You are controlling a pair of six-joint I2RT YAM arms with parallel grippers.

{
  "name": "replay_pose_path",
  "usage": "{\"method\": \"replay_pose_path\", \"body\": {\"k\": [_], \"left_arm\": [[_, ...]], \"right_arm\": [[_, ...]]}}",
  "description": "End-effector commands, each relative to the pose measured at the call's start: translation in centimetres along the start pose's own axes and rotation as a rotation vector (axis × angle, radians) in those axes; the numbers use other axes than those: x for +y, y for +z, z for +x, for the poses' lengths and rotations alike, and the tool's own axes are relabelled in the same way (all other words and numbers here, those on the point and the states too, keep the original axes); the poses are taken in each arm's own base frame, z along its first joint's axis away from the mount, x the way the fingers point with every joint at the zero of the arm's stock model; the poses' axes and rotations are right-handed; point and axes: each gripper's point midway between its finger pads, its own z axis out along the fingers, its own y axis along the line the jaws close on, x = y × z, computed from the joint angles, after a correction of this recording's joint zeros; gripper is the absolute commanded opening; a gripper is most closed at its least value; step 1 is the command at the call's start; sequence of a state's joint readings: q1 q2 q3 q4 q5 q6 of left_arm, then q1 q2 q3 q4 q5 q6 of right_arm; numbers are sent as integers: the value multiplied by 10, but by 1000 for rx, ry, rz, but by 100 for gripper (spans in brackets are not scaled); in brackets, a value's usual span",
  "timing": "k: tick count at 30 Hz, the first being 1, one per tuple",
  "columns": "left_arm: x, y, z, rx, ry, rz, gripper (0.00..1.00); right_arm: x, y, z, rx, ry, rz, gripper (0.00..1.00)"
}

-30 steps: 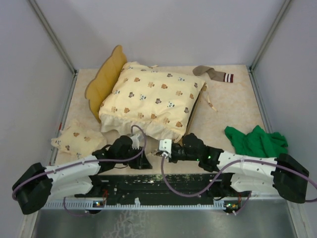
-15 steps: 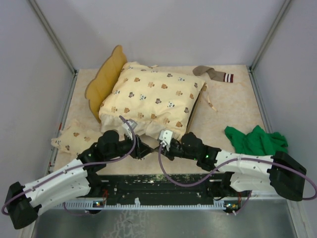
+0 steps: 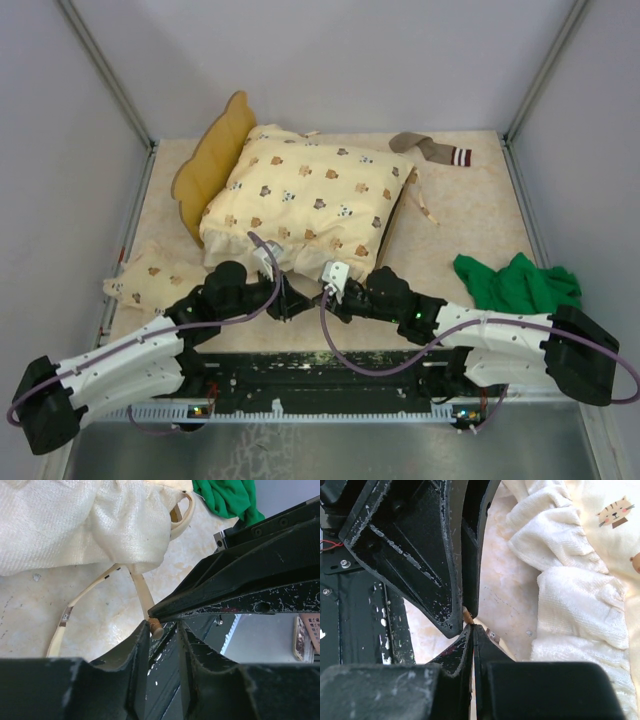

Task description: Set up the pet bed

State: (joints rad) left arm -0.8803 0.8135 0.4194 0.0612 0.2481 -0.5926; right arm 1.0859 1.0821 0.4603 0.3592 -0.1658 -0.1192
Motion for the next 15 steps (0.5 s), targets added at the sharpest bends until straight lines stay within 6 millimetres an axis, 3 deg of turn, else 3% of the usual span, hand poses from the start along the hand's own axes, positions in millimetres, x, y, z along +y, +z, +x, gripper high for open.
{"method": "replay_pose_path", "body": {"k": [1, 4, 5, 7, 10, 15], "left_arm": [[-8, 3, -4, -22, -24, 42, 29], [2, 5, -1, -11, -38, -12, 2], [7, 6, -1, -14, -42, -38, 0], [12, 5, -3, -30, -39, -67, 0], [14, 5, -12, -74, -20, -79, 0], [20, 5, -40, -145, -5, -128, 0]], "right_arm": [[0, 2, -49, -137, -9, -4, 0], [4, 3, -48, -133, -14, -27, 0], [4, 3, -46, -123, -15, -28, 0], [4, 4, -38, -95, -25, -32, 9], [12, 1, -25, -39, -74, -85, 38], [28, -17, -15, 2, -232, -196, 41]]}}
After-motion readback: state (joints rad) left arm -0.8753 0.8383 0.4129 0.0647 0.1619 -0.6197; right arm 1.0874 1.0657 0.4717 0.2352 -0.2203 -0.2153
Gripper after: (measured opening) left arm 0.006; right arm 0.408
